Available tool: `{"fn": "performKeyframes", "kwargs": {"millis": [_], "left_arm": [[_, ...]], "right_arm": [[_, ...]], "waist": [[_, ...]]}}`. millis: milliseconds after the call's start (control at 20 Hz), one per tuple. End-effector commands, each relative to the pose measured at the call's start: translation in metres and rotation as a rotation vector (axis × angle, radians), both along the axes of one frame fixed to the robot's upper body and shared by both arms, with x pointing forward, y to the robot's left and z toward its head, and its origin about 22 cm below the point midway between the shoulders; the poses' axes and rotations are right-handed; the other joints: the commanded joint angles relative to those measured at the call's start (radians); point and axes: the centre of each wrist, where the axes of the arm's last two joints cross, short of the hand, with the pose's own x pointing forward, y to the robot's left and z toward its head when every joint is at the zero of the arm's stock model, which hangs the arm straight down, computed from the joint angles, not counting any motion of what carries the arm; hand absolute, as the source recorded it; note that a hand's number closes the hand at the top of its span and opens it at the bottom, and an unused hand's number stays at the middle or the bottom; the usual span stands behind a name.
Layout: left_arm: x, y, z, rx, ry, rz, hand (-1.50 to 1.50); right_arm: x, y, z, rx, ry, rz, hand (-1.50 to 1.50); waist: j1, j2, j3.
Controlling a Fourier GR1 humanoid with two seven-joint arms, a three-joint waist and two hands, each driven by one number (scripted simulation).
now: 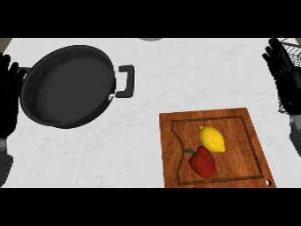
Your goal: Pick the lemon from the cutting board and place it in the tiered basket
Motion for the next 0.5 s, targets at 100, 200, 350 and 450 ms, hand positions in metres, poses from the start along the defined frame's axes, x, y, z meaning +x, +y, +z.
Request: {"fn": "performKeyframes", "kwargs": {"millis": [100, 200, 350, 450], "left_arm": [[-0.01, 0.001, -0.026, 0.064, 0.12, -0.107, 0.0], [-0.011, -0.007, -0.037, 0.102, 0.178, -0.18, 0.0], [-0.022, -0.008, -0.051, 0.087, 0.267, -0.23, 0.0], [-0.025, -0.008, -0.058, 0.085, 0.267, -0.262, 0.0]], "right_arm": [[-0.024, 0.08, 0.006, 0.066, -0.111, 0.51, 1.5], [-0.04, 0.126, 0.015, 0.128, -0.208, 0.793, 1.5], [-0.043, 0.073, -0.026, -0.222, -0.102, 0.258, 1.5], [-0.079, 0.115, -0.068, -0.027, -0.012, 0.254, -1.5]], "waist": [[0.011, -0.022, 0.0], [0.017, -0.02, 0.002], [-0.039, -0.03, -0.003], [-0.013, -0.02, 0.0]]}}
